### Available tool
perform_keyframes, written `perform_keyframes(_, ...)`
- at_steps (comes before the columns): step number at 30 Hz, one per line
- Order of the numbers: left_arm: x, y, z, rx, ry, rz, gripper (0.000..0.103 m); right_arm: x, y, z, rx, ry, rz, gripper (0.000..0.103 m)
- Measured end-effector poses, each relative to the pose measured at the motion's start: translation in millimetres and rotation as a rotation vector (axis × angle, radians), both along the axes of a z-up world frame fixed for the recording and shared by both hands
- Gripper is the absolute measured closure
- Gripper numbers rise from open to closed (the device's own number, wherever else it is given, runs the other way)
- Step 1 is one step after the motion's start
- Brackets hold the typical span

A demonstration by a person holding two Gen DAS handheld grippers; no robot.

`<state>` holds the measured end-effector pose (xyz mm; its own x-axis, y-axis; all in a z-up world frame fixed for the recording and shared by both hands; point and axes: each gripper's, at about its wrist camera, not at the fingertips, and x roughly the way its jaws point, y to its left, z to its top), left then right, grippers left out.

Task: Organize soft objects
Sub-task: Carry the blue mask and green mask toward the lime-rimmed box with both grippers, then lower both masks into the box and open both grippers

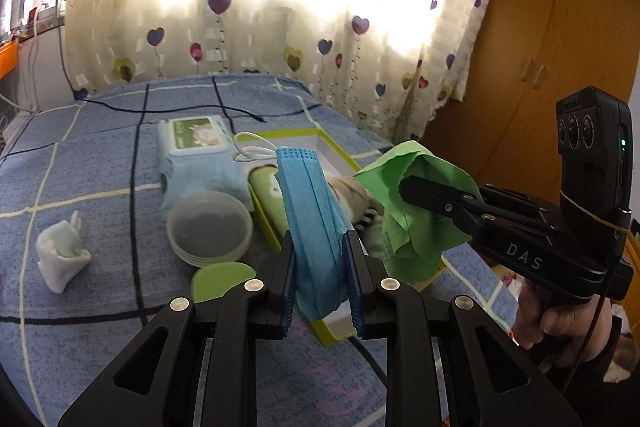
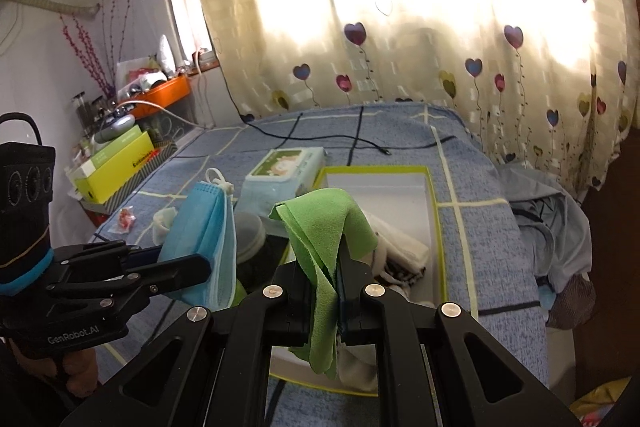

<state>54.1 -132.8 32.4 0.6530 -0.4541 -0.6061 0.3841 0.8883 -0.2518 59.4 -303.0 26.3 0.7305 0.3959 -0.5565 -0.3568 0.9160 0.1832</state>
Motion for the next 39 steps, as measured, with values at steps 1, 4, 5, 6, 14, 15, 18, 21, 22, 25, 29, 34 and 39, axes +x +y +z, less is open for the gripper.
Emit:
perform_keyframes(1, 0.3, -4.9, -3.2, 0.003, 0.012, -0.016, 0.08, -0.2, -2.7, -4.0, -0.001, 0.01, -0.003, 0.094)
perform_keyframes(4, 1.8, -15.3, -10.9, 0.013, 0.035, -0.044, 0.08, -0.2, -7.5, -12.8, -0.002, 0.034, -0.009, 0.094)
perform_keyframes(5, 3.3, -18.9, -13.6, 0.017, 0.044, -0.052, 0.08, 0.8, -9.2, -16.5, -0.003, 0.044, -0.011, 0.094)
perform_keyframes(6, 4.4, -21.6, -15.9, 0.02, 0.052, -0.057, 0.08, 1.0, -9.6, -19.2, -0.004, 0.052, -0.012, 0.094)
perform_keyframes(14, 18.4, -40.9, -37.8, 0.051, 0.125, -0.098, 0.08, 17.6, -11.8, -50.0, -0.026, 0.136, -0.007, 0.094)
perform_keyframes(15, 19.8, -42.3, -40.1, 0.054, 0.132, -0.099, 0.08, 20.7, -11.9, -53.8, -0.027, 0.146, -0.005, 0.094)
perform_keyframes(18, 26.2, -46.8, -47.2, 0.061, 0.155, -0.104, 0.08, 28.7, -12.3, -59.6, -0.025, 0.159, -0.004, 0.094)
perform_keyframes(21, 32.7, -49.0, -51.8, 0.068, 0.169, -0.103, 0.08, 36.3, -11.4, -62.7, -0.027, 0.164, -0.004, 0.094)
perform_keyframes(22, 35.7, -49.4, -53.9, 0.066, 0.178, -0.104, 0.08, 39.4, -11.0, -63.7, -0.027, 0.166, -0.003, 0.094)
perform_keyframes(25, 40.3, -52.7, -55.6, 0.068, 0.183, -0.109, 0.081, 47.4, -9.1, -65.6, -0.028, 0.167, -0.004, 0.094)
perform_keyframes(29, 47.3, -55.2, -54.1, 0.072, 0.176, -0.109, 0.081, 59.3, -9.0, -65.6, -0.023, 0.165, -0.007, 0.094)
perform_keyframes(34, 57.7, -51.7, -52.0, 0.074, 0.168, -0.079, 0.081, 78.4, -8.4, -65.2, -0.023, 0.165, -0.006, 0.094)
perform_keyframes(39, 64.3, -50.4, -53.6, 0.066, 0.176, -0.069, 0.081, 93.6, -8.8, -64.2, -0.021, 0.164, -0.007, 0.093)
